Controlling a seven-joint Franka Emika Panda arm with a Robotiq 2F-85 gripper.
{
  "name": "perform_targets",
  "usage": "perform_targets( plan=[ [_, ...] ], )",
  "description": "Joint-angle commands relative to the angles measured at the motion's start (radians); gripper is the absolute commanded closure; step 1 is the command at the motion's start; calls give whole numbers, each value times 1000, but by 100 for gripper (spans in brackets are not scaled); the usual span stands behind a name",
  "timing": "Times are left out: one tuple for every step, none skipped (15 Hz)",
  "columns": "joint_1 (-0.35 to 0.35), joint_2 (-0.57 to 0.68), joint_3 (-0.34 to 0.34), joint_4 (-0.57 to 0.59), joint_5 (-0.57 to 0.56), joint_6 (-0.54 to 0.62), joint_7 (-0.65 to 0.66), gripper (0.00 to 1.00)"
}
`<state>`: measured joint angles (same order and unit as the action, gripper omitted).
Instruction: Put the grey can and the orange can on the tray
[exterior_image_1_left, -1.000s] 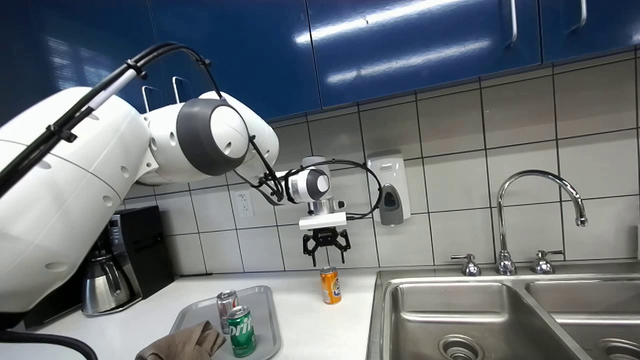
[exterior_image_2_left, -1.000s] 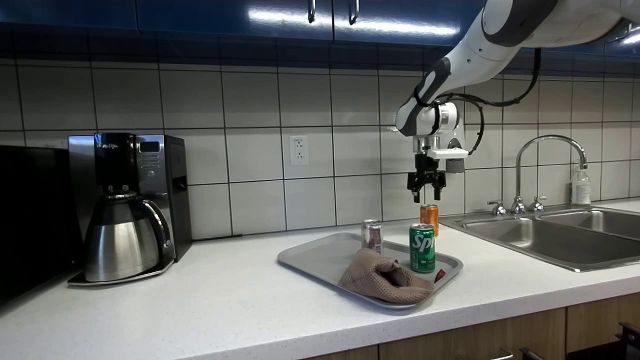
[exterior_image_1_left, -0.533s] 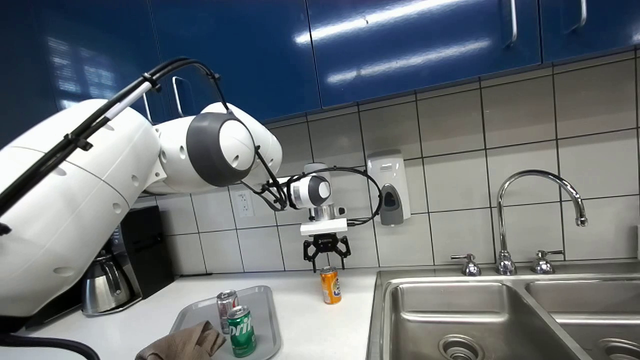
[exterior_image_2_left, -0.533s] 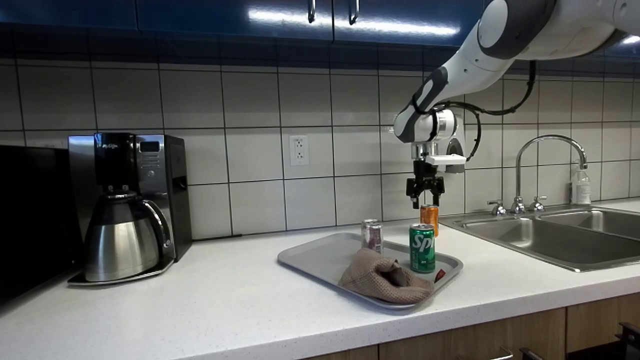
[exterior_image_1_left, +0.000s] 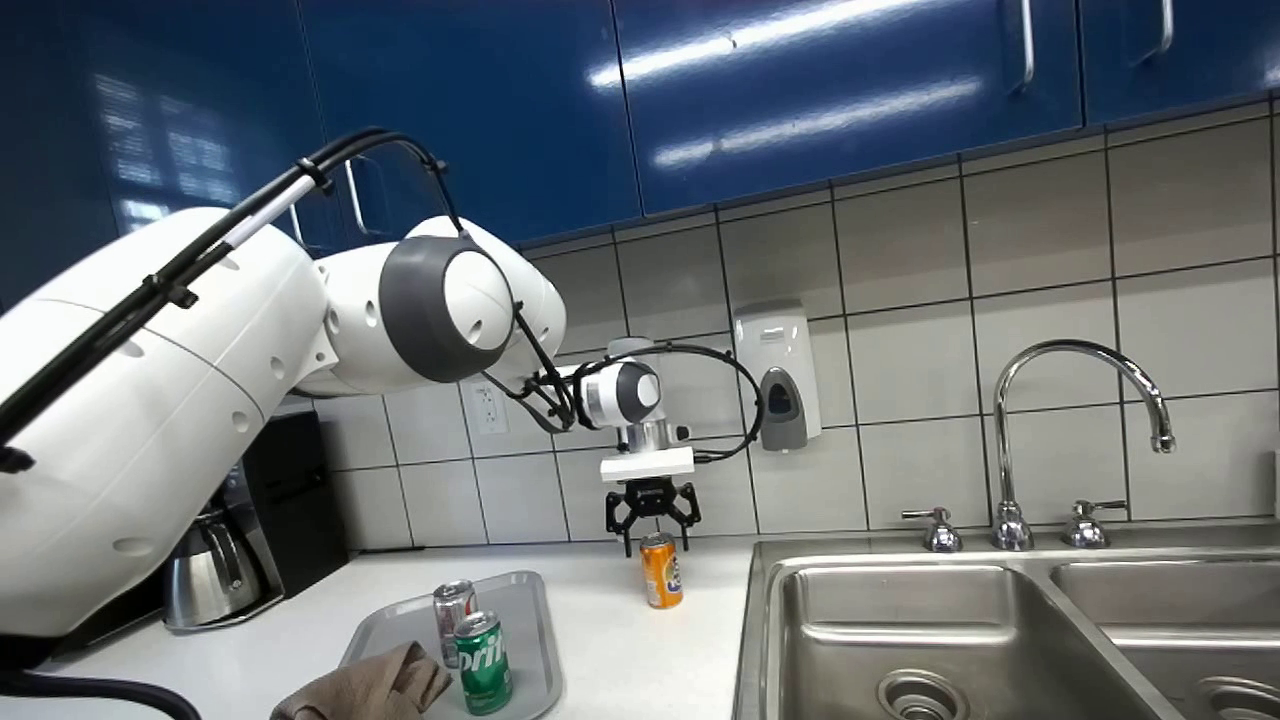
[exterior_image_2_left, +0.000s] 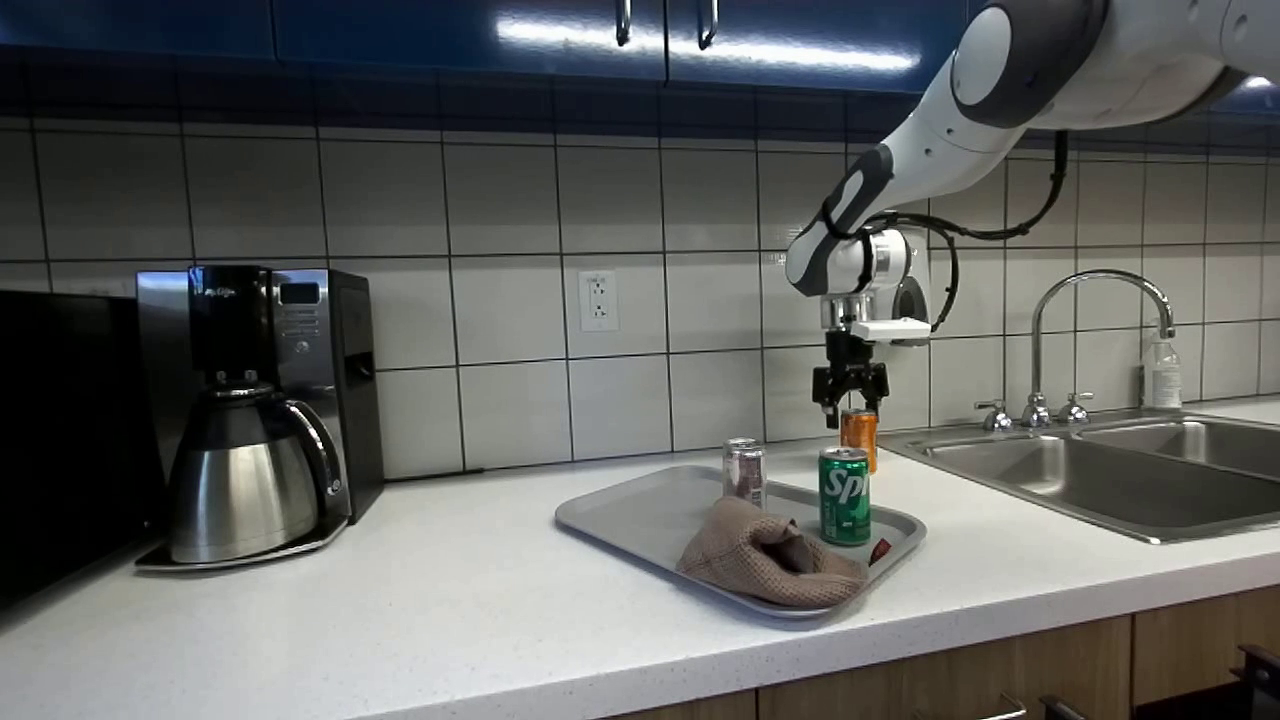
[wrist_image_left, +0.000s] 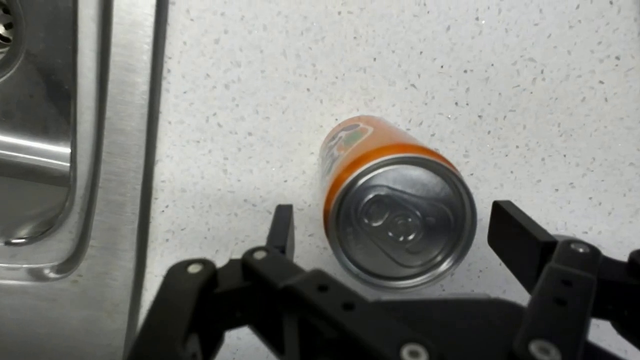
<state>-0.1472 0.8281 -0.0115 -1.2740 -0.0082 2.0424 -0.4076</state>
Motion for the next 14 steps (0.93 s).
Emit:
perform_targets(
  plan=[
    [-9,17,6,24,-24,-29,-14,0],
    [-9,19,6,21,-25,-27,-14,0],
    [-9,21,6,21,-27,-28,-15,0],
    [-9,24,6,20,-29,-28,-14,0],
    [-9,26,5,19,-30,-27,-14,0],
    [-9,26,5,18,-33,-27,-15,0],
    [-9,27,5,17,-35,-26,-15,0],
    [-9,26,5,15,-37,-25,-16,0],
    [-10,25,6,13,-39,-24,-17,0],
    [-10,23,6,11,-40,-24,-18,0],
    [-10,21,6,8,-41,-22,-19,0],
    [-11,20,7,6,-42,-22,-20,0],
    [-11,20,7,5,-43,-22,-20,0],
    [-11,17,7,2,-44,-19,-20,0]
  ],
)
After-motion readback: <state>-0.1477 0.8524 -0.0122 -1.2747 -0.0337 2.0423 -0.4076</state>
